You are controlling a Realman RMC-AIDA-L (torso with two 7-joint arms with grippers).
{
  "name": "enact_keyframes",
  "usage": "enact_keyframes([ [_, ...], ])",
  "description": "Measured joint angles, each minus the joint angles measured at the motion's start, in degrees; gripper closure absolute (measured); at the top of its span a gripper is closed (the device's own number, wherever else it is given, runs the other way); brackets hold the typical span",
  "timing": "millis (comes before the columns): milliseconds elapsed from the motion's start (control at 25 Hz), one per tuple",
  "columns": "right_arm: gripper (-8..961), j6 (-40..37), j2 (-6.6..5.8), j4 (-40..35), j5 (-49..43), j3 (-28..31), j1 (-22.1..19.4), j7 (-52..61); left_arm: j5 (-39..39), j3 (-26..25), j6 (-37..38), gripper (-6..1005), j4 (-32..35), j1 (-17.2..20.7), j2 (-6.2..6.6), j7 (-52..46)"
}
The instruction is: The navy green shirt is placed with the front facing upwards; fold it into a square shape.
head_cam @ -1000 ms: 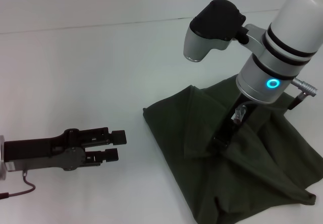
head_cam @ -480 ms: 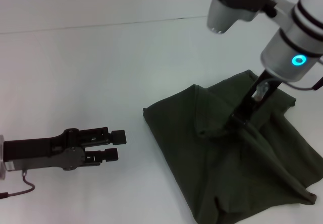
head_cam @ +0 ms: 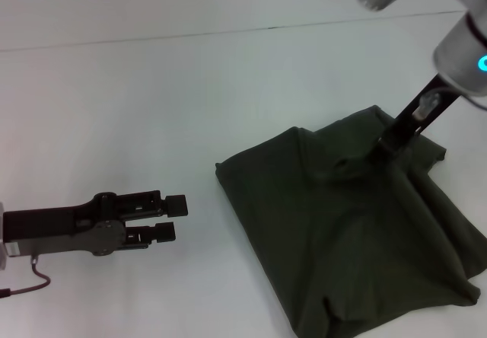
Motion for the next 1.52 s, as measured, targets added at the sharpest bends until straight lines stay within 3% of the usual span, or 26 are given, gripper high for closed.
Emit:
enact_keyframes([
  [640,931,5.59,0.05,-0.71,-7.82,5.03,-1.23,1.85,0.0,0.0,-0.16,205,-0.3,-0.12,0.07,-0.1],
  [1520,931,10.98,-0.05,0.42,-9.76,4.64,-3.56,6.13,-0.18,-0.09,-0.17,205,-0.3,-0.09,-0.07,-0.21],
])
